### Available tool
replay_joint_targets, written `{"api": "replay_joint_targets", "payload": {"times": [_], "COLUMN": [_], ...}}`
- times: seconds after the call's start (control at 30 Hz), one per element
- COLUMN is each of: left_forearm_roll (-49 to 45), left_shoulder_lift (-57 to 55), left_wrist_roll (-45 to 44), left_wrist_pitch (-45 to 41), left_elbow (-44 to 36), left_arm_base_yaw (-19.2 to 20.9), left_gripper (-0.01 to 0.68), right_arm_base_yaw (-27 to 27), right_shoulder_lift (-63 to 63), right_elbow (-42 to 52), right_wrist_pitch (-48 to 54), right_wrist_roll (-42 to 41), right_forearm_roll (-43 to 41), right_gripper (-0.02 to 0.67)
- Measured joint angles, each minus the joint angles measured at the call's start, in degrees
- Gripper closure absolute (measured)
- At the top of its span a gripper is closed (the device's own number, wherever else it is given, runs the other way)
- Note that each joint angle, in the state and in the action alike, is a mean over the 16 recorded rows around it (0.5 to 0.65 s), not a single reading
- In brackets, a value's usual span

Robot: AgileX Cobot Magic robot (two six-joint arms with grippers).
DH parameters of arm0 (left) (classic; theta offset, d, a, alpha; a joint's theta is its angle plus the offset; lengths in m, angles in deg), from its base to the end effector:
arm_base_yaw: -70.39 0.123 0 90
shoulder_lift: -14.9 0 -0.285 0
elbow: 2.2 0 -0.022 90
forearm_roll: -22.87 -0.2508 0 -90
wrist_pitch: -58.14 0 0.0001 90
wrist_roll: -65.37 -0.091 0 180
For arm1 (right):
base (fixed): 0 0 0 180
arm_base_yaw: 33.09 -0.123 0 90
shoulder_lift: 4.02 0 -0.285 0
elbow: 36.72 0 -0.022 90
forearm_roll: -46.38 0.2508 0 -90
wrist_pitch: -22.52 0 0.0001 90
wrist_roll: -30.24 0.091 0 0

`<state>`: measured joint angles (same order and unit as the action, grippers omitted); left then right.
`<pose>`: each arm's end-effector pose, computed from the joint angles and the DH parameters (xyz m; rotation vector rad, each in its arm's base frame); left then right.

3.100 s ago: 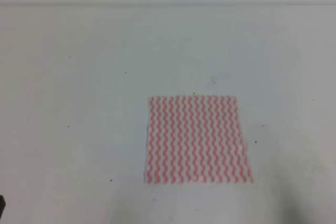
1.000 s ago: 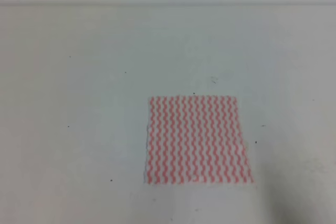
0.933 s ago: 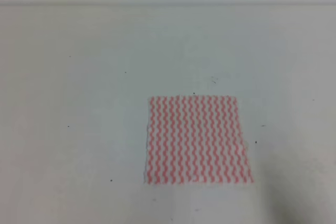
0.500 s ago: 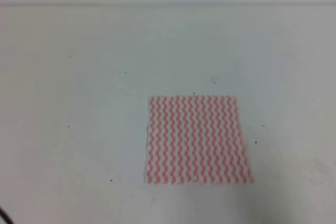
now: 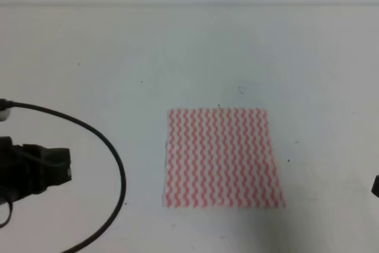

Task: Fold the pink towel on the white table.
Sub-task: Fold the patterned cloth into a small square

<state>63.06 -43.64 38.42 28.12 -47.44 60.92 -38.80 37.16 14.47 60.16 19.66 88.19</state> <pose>0.1611 -0.0567 0.2751 0.1869 2.2327 -0.5440 0.1030 0.0476 0.2778 0.1069 2.1712 0.7558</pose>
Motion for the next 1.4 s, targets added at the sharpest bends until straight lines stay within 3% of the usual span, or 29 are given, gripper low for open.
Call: {"api": "replay_joint_targets", "payload": {"times": [0.3, 0.47, 0.7, 0.93, 1.17, 1.4], "left_forearm_roll": [19.31, 26.81, 28.74, 28.68, 28.59, 28.57], "left_shoulder_lift": [-9.14, -11.05, -11.83, -12.24, -14.25, -17.02], "left_wrist_roll": [-21.68, -28.93, -30.75, -30.90, -31.10, -31.73], "left_wrist_pitch": [-2.13, -2.54, -0.98, 3.01, 5.74, 5.28], "left_elbow": [1.18, 1.22, 1.28, 1.27, 1.27, 1.27], "left_arm_base_yaw": [0.00, -0.21, -3.14, -9.24, -13.83, -14.94], "left_gripper": [0.678, 0.677, 0.678, 0.677, 0.677, 0.677], "right_arm_base_yaw": [-0.44, -3.90, -13.38, -21.75, -23.36, -23.38], "right_shoulder_lift": [8.47, 14.82, 25.22, 33.99, 39.16, 42.40], "right_elbow": [-3.23, -6.11, -10.56, -13.87, -15.63, -16.05], "right_wrist_pitch": [3.18, 2.39, -2.11, -6.21, -6.11, -6.64], "right_wrist_roll": [-1.96, -4.50, -5.38, 0.98, 7.55, 13.59], "right_forearm_roll": [1.85, 5.00, 6.68, -0.55, -8.93, -12.15], "right_gripper": [0.671, 0.671, 0.670, 0.669, 0.635, 0.523]}}
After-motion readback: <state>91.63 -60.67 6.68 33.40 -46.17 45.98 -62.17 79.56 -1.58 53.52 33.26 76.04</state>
